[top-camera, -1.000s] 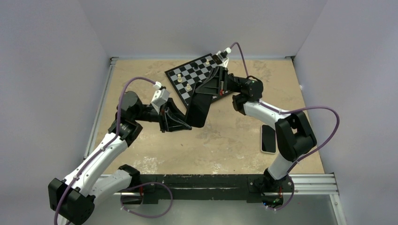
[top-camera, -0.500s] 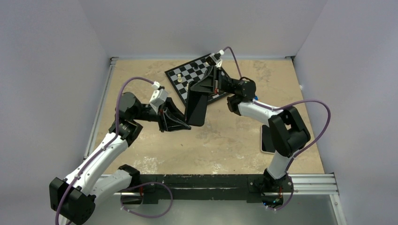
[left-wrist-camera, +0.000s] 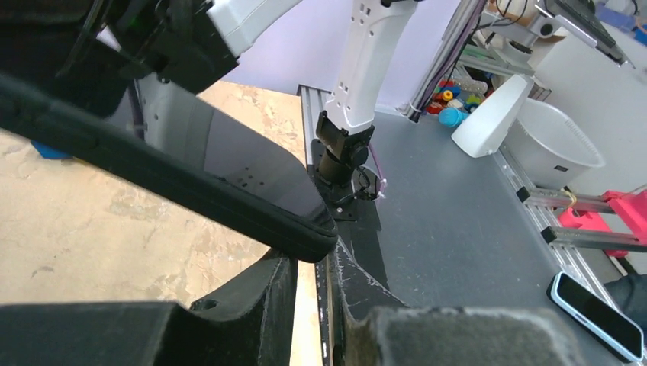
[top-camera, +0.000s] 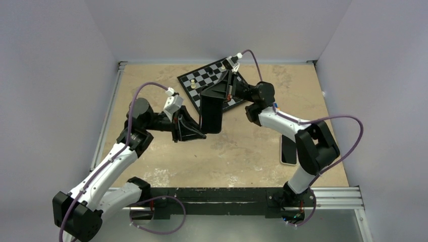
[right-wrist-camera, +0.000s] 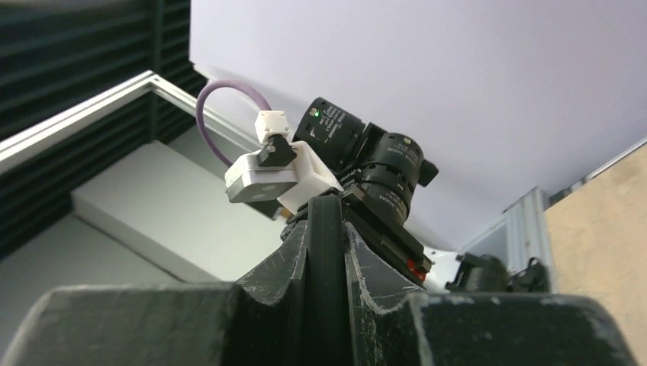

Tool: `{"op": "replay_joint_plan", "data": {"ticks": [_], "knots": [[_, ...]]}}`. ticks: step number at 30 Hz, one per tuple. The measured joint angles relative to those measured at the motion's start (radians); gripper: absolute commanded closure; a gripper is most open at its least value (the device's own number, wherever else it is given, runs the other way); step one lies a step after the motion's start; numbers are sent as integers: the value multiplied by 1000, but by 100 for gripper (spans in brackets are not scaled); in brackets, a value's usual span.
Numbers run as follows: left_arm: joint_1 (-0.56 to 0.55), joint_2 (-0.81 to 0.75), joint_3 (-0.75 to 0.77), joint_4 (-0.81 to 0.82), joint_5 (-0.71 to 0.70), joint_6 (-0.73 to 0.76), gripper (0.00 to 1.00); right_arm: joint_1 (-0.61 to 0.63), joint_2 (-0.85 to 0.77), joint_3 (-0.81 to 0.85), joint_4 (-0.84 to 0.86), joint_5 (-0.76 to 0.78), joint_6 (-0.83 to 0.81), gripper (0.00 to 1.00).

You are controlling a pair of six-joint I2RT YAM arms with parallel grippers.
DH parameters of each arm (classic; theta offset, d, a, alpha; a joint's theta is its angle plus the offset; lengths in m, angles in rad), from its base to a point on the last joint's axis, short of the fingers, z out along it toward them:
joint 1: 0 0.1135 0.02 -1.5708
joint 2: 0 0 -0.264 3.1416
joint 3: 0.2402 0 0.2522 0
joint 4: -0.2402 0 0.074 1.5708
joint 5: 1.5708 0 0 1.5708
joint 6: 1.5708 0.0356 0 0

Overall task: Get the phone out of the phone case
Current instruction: Remove the phone case from the phone.

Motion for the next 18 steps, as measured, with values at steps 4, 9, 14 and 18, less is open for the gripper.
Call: {"op": "replay_joint_plan", "data": {"ticks": [4, 9, 14, 18], "knots": [[0, -44, -36, 17, -78, -44, 26, -6, -98, -1, -138, -8, -150, 100], [15, -151, -148, -2, -234, -89, 20, -2, -204, -1, -304, -59, -285, 100], [5, -197, -153, 34, -299, -184, 20, -4, -248, -10, -431, -40, -354, 100], [-68, -177, -154, 93, -375, -261, 16, -11, -270, -104, -434, 56, -285, 100]]}}
